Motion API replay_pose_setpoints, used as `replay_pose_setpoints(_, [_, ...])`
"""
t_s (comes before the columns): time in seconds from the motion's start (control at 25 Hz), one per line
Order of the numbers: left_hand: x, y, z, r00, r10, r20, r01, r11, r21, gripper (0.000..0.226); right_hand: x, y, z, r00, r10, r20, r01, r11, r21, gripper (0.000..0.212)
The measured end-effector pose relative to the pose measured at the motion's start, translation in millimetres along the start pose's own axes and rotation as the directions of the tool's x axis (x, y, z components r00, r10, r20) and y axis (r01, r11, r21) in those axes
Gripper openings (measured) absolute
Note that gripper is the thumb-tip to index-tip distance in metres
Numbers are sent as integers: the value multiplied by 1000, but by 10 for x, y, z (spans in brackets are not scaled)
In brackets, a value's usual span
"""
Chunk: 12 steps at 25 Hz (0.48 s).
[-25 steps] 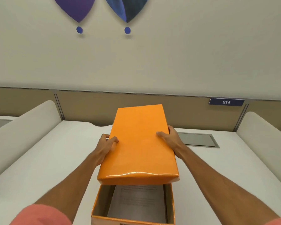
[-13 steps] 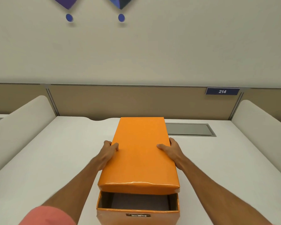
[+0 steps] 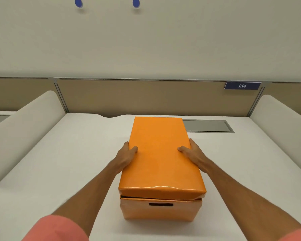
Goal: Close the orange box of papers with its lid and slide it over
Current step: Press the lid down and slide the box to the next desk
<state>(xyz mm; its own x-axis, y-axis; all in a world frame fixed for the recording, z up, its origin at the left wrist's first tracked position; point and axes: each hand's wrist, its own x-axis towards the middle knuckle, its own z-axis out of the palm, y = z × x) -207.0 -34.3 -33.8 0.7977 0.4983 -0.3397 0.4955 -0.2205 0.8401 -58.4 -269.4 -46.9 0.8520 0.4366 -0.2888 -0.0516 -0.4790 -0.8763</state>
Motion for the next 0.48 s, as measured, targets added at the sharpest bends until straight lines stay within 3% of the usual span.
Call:
replay_pose_setpoints(0.24, [-227,-138,106,994,93,-64,-82,984,158,63,-282,36,87,994,-76,-73,54,961,-270,88])
replay_pose_setpoints(0.48, [-341,-197,149,973,193,-124,-140,927,347,72,-484,92,200,983,-160,-88,88,838,-539,90])
